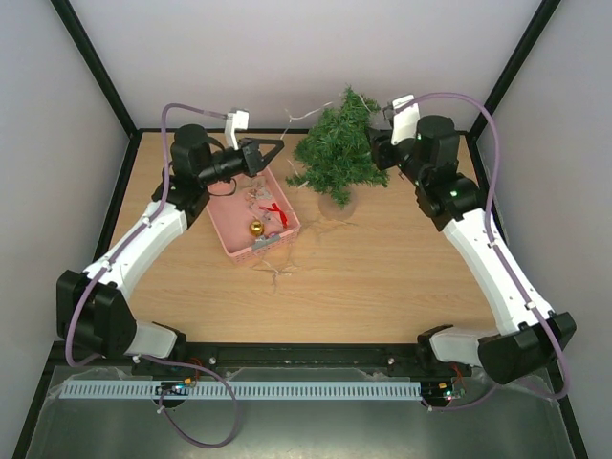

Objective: Decorate the small christmas tree
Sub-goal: Wrap the decoration item around the Christmas tree.

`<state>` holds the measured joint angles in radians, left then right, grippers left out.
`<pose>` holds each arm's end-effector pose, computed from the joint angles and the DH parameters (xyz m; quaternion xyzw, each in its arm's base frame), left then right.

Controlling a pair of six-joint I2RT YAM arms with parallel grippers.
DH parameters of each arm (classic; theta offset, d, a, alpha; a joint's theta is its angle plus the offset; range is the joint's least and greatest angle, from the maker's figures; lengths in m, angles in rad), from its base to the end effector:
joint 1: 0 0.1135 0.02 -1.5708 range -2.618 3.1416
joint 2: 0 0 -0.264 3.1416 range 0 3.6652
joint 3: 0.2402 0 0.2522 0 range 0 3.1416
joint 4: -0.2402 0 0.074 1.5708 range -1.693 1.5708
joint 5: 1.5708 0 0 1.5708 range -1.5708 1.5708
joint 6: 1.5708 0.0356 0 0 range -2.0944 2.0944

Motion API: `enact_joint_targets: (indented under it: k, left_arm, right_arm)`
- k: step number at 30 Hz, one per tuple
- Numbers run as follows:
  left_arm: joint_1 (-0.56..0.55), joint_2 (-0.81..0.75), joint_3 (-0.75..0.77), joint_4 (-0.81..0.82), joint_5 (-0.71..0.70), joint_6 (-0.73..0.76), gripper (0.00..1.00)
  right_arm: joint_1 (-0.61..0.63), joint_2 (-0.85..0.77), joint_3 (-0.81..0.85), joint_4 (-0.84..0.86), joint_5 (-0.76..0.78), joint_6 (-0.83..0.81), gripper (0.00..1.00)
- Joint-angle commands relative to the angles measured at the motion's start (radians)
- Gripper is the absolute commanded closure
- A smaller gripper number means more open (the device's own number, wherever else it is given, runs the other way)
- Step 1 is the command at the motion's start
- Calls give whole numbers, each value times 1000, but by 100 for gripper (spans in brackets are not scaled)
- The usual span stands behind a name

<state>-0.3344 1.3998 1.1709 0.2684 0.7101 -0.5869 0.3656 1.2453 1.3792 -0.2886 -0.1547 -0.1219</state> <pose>0.3024 -0.1296 0.3805 0.1668 0.6762 -0.5163 0.4984 0.2579 0.1046 0.4390 -0.2315 0.7228 0.1371 0.6365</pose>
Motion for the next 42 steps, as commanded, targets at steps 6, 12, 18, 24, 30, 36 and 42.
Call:
enact_joint_targets:
  k: [6, 12, 18, 24, 30, 36, 42]
  left_arm:
    - [-20, -43, -38, 32, 11, 17, 98]
    - [-23, -41, -39, 27, 9, 27, 98]
    - [-23, -40, -48, 4, -6, 66, 98]
    - [-24, -44, -50, 3, -4, 77, 98]
    - [-23, -39, -48, 18, -1, 64, 98]
    - [-27, -55, -72, 33, 5, 40, 98]
    - [-59, -75, -148, 138, 23, -58, 98]
  right_arm:
    - [-4, 74, 25, 65, 78, -6, 49]
    - [-5, 51, 44, 91, 111, 20, 77]
    - [-5, 18, 88, 25, 94, 89, 89]
    - [-4, -1, 138, -42, 47, 146, 93]
    - [-5, -1, 171, -56, -4, 125, 78]
    - [-4, 28, 137, -48, 5, 106, 56]
    - [-4, -55, 9, -47, -37, 182, 53]
